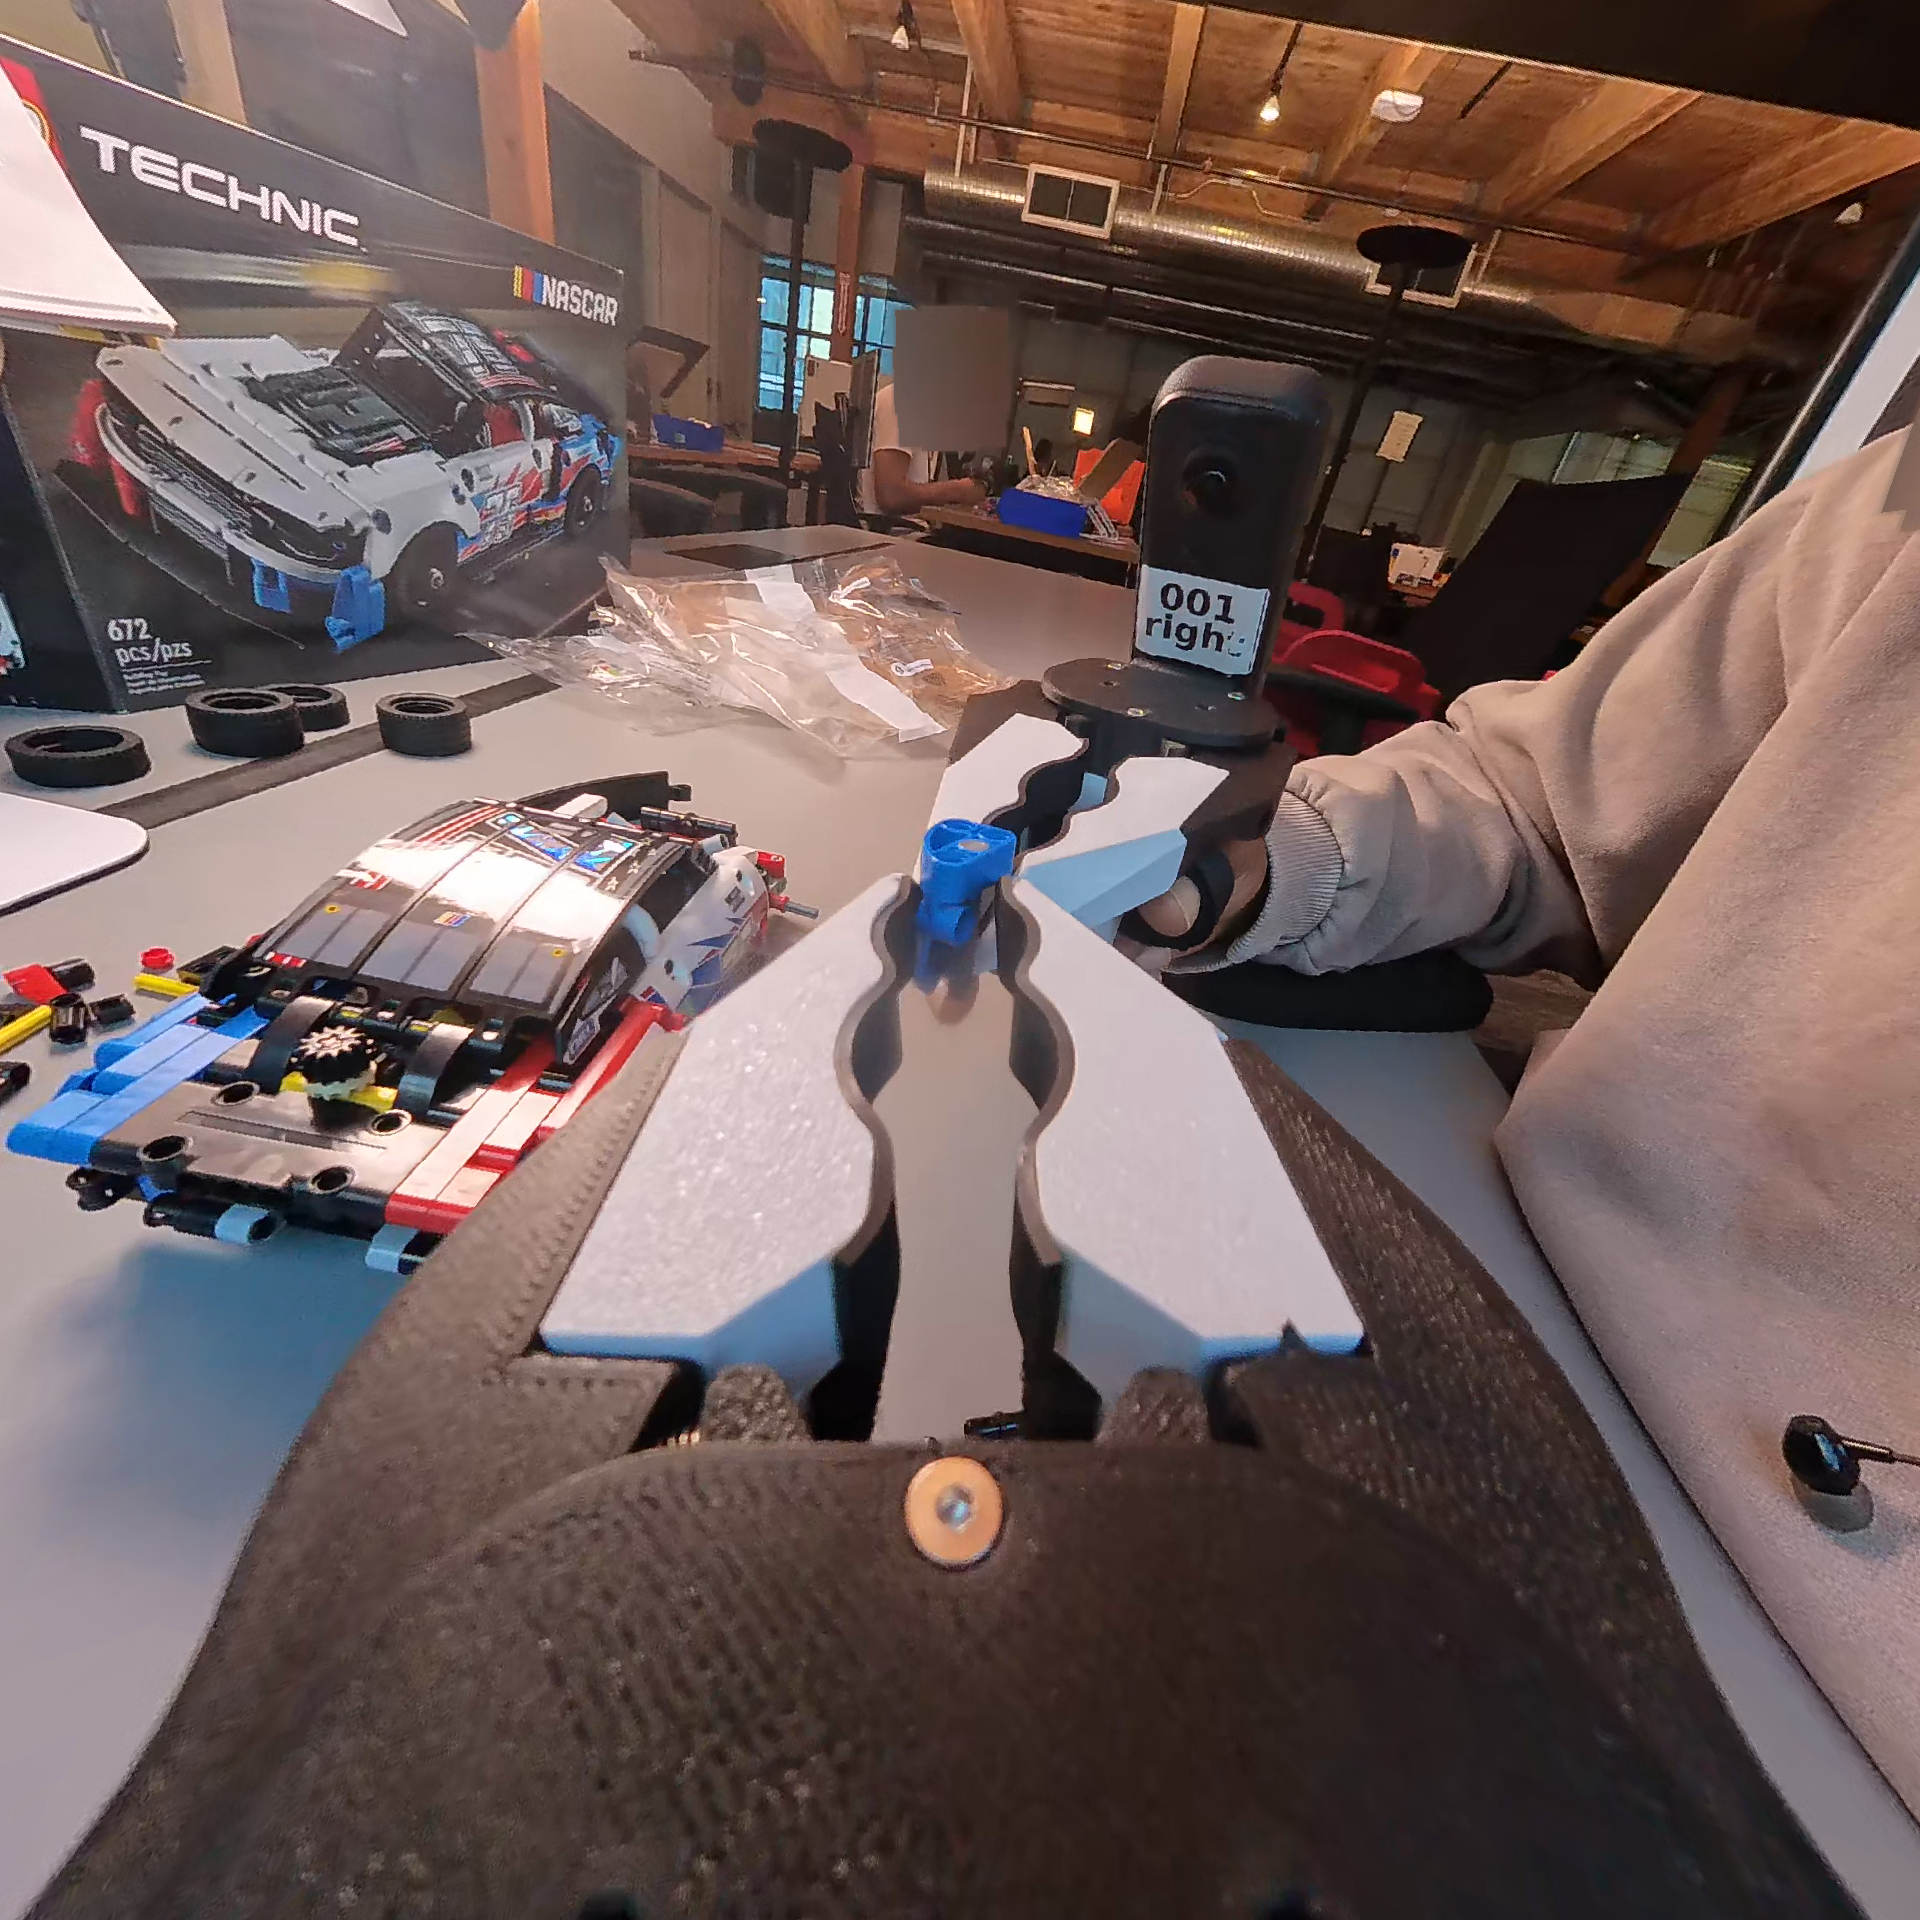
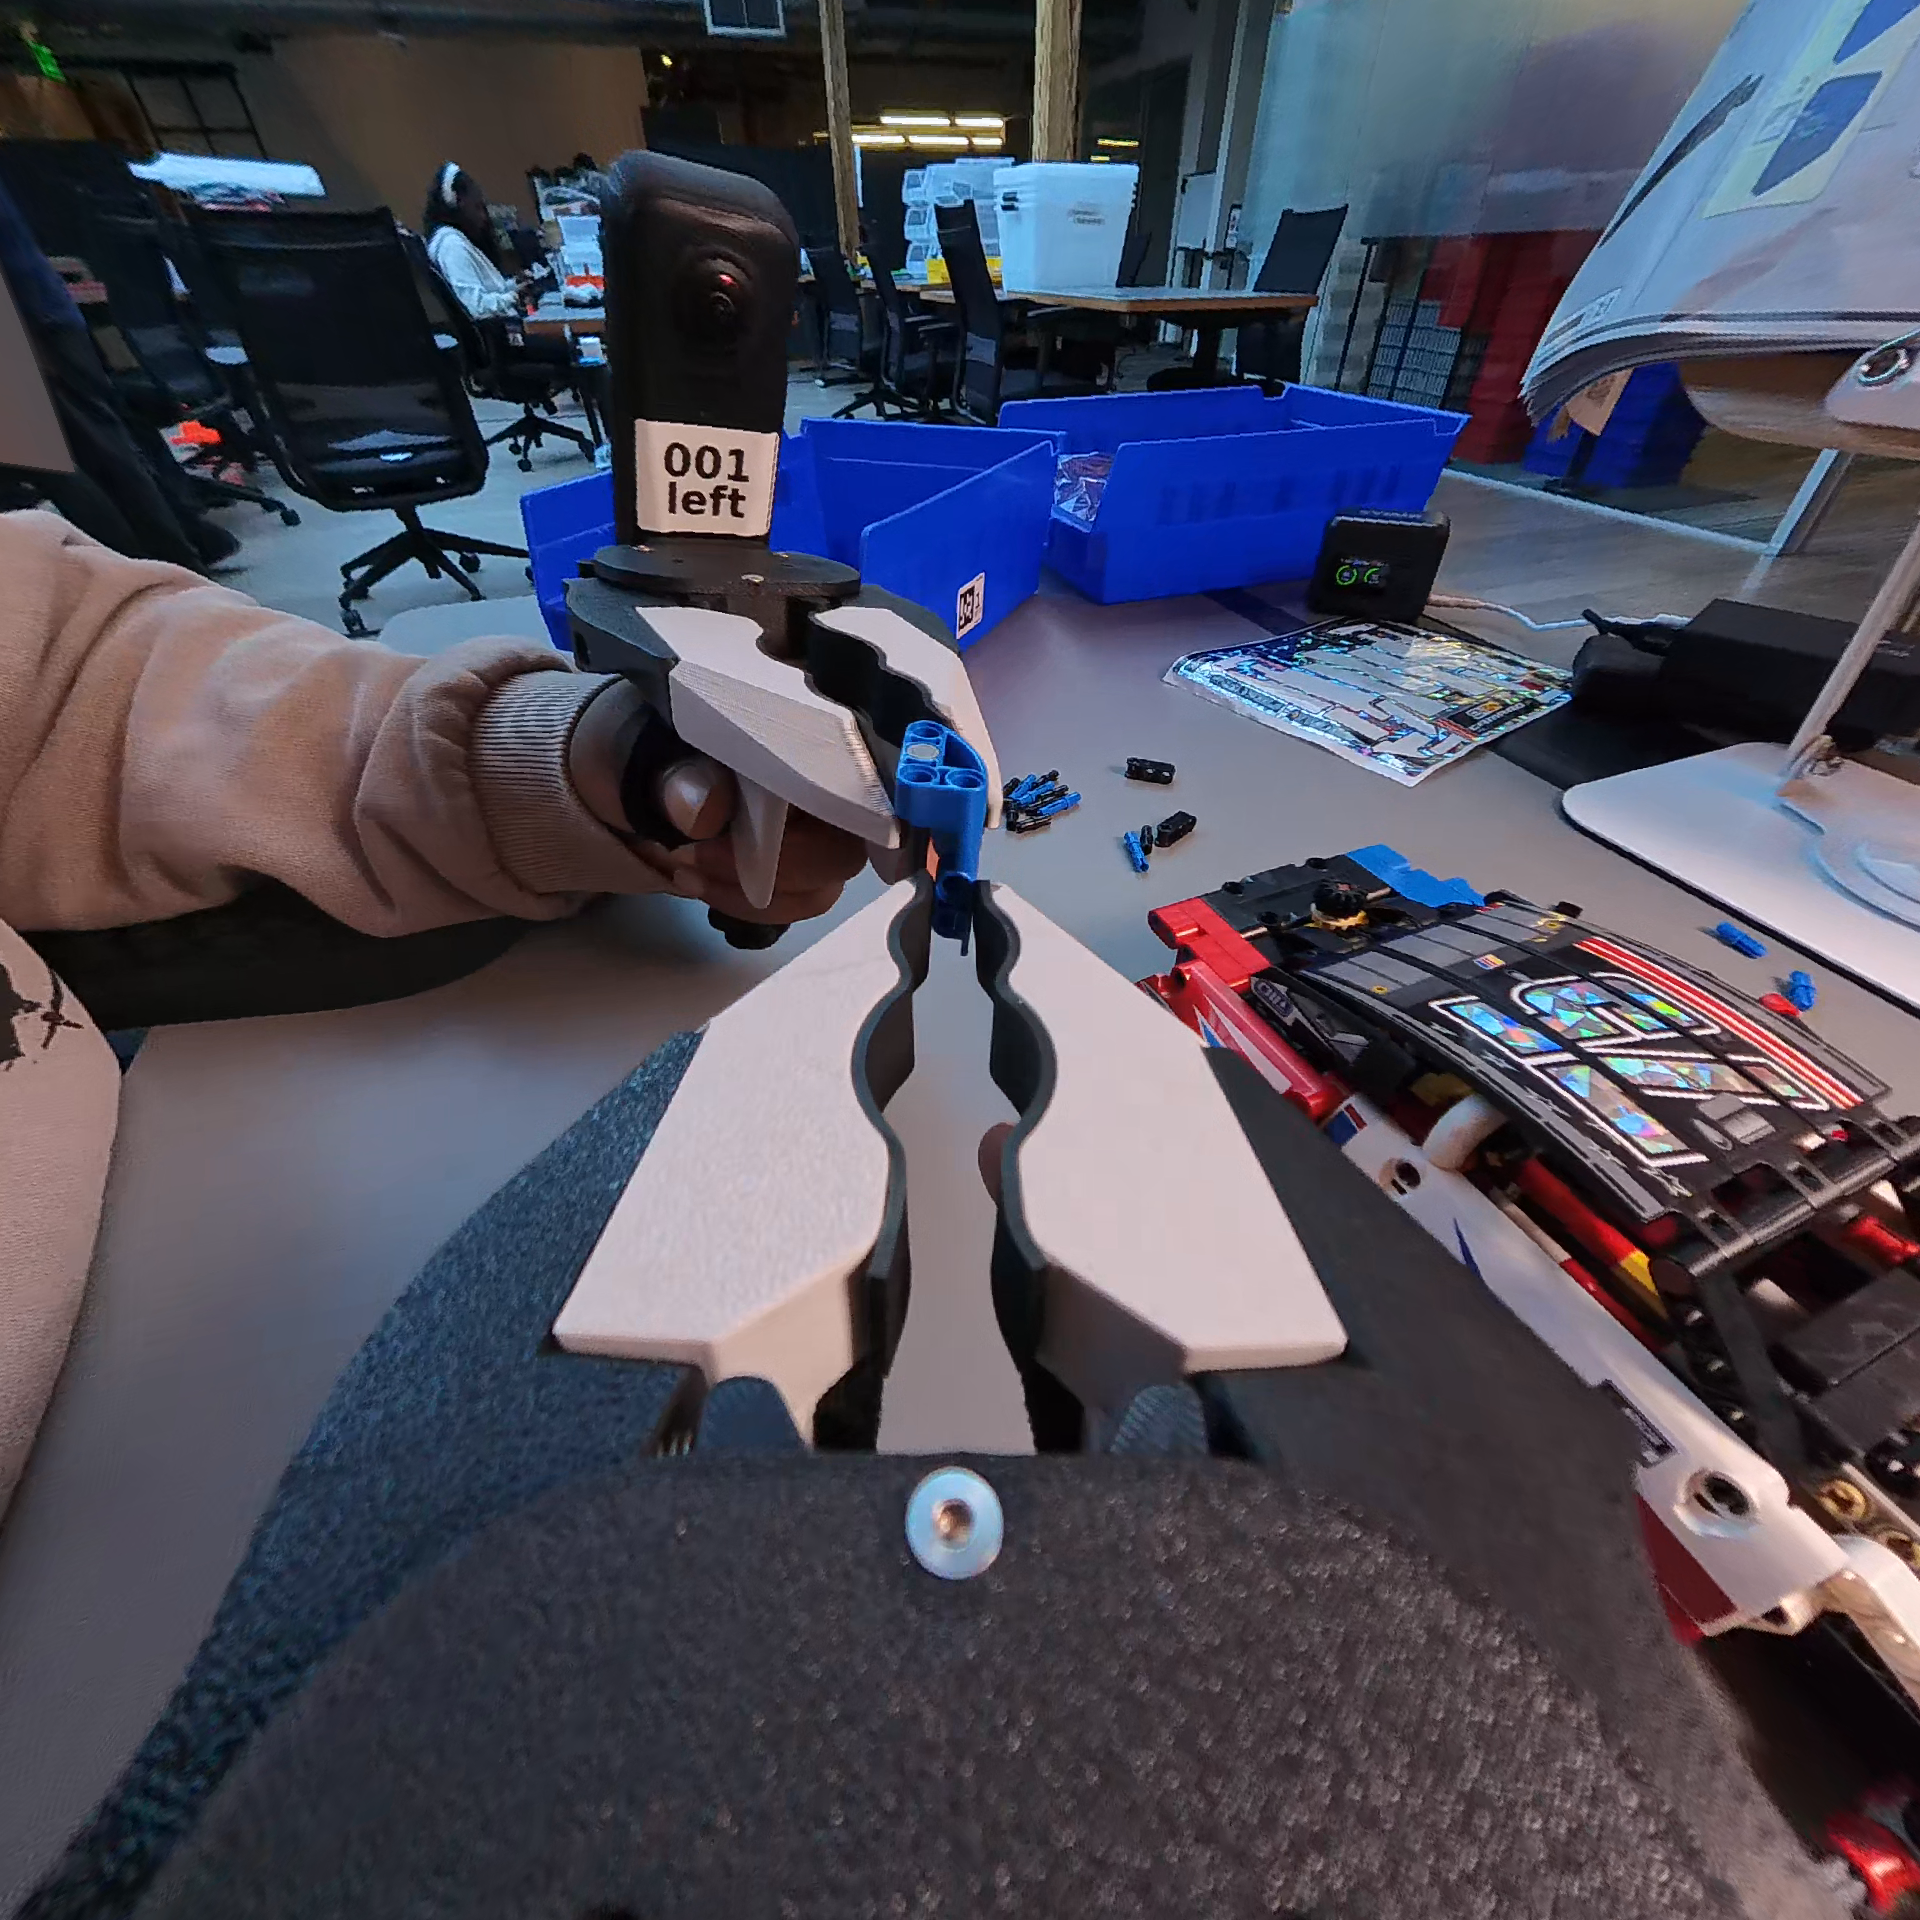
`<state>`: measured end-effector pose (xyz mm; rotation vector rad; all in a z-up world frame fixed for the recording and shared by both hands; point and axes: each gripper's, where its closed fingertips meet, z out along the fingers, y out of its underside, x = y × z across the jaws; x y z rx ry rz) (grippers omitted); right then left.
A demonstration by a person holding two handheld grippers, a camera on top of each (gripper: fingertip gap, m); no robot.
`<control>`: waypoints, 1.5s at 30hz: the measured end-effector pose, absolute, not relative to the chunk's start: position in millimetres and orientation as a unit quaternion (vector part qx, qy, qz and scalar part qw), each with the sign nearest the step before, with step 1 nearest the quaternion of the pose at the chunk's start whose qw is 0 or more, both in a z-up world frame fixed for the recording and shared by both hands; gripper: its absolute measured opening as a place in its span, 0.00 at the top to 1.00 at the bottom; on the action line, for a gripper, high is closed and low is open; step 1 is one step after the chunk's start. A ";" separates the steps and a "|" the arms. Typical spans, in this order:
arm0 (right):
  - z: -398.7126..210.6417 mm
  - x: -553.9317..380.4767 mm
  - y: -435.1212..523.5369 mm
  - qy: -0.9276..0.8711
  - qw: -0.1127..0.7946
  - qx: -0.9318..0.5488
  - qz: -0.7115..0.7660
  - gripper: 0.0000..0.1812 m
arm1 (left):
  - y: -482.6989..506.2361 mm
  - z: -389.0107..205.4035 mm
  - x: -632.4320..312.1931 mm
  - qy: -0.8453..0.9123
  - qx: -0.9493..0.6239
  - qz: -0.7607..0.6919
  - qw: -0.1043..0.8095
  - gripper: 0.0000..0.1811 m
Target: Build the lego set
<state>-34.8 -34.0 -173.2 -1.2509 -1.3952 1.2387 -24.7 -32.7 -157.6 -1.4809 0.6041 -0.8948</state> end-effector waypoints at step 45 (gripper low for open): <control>-213.2 -17.2 -37.9 -0.624 0.254 -0.554 0.489 1.00 | -25.8 -194.0 -14.0 0.264 -0.703 -0.383 0.538 0.95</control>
